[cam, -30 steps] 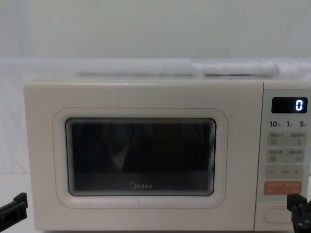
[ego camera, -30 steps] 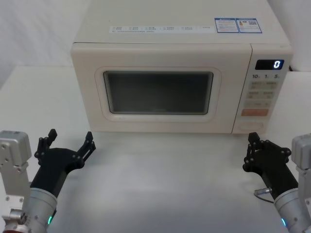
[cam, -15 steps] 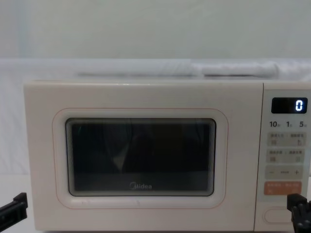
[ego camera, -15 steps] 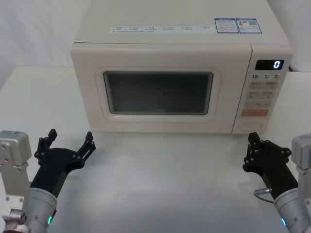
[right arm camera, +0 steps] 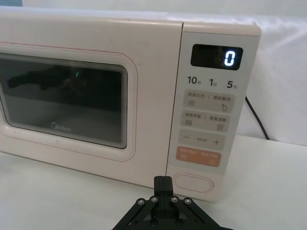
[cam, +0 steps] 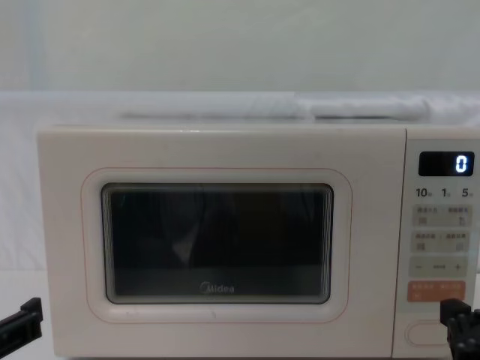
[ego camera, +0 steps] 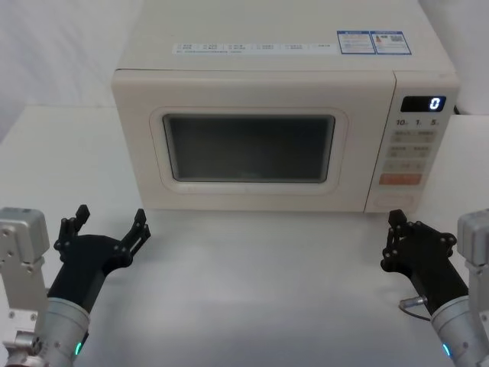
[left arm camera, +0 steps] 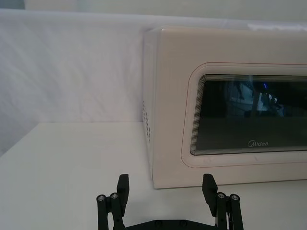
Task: Press the button to open the microwave door with one hand; close the microwave door with the other hand.
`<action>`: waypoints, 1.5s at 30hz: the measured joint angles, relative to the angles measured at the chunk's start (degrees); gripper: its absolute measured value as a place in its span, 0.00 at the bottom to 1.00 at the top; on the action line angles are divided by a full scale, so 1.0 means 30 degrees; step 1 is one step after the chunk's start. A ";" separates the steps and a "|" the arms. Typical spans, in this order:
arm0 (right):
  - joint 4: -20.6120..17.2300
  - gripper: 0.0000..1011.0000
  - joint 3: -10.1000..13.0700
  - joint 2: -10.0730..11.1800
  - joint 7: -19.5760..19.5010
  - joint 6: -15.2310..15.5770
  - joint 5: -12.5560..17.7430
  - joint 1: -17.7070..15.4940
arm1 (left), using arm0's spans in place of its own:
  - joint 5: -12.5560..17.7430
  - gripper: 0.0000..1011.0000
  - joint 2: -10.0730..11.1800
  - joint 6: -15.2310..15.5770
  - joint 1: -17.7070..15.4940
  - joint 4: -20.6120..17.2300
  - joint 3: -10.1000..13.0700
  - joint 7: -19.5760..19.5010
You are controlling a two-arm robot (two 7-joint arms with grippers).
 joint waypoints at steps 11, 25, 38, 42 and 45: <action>-0.0213 0.00 0.1113 -0.0326 0.1526 0.1227 0.0960 0.0371 | -0.0001 0.99 0.0001 0.0000 0.0000 0.0001 0.0000 0.0000; 0.1228 0.00 0.2285 -0.0316 0.3251 0.2416 0.2614 0.1854 | 0.0000 0.99 0.0000 0.0000 0.0000 0.0000 0.0000 0.0001; 0.3425 0.00 0.2064 -0.0470 0.3416 0.2798 0.3205 0.3233 | 0.0000 0.99 0.0000 0.0001 0.0000 0.0000 0.0001 0.0000; 0.3846 0.00 0.1993 -0.0517 0.3115 0.2844 0.3045 0.3476 | 0.0000 0.99 0.0001 0.0001 -0.0001 0.0000 0.0001 0.0000; 0.4220 0.00 0.1967 -0.0600 0.2943 0.2871 0.2890 0.3666 | 0.0000 0.99 0.0000 0.0000 -0.0001 0.0000 0.0001 0.0000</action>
